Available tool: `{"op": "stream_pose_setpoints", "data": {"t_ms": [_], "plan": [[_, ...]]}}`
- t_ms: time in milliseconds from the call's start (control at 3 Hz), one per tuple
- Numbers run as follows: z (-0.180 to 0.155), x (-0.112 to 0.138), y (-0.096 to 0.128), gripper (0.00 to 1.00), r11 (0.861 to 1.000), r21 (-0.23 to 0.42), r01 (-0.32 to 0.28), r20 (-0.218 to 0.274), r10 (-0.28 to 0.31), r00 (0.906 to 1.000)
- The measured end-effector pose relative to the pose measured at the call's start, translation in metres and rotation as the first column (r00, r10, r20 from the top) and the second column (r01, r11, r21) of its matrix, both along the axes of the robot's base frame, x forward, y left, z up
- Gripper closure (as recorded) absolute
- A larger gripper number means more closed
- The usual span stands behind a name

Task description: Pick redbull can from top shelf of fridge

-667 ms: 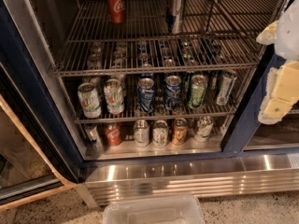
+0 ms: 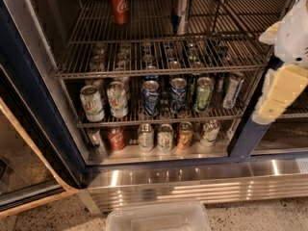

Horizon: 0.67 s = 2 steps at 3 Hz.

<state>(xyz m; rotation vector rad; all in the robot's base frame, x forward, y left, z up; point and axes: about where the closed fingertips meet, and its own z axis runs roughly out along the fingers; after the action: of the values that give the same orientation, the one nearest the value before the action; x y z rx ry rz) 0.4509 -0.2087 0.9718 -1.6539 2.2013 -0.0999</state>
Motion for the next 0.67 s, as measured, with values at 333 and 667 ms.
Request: {"op": "stream_pose_setpoints", "data": {"t_ms": [333,667], "plan": [[-0.017,0.033,0.024,0.0,0.988,0.154,0.001,0.068,-0.012,0.9976],[-0.004,0.049,0.032,0.0,0.98,0.197,0.002,0.139,-0.03,0.9899]]}}
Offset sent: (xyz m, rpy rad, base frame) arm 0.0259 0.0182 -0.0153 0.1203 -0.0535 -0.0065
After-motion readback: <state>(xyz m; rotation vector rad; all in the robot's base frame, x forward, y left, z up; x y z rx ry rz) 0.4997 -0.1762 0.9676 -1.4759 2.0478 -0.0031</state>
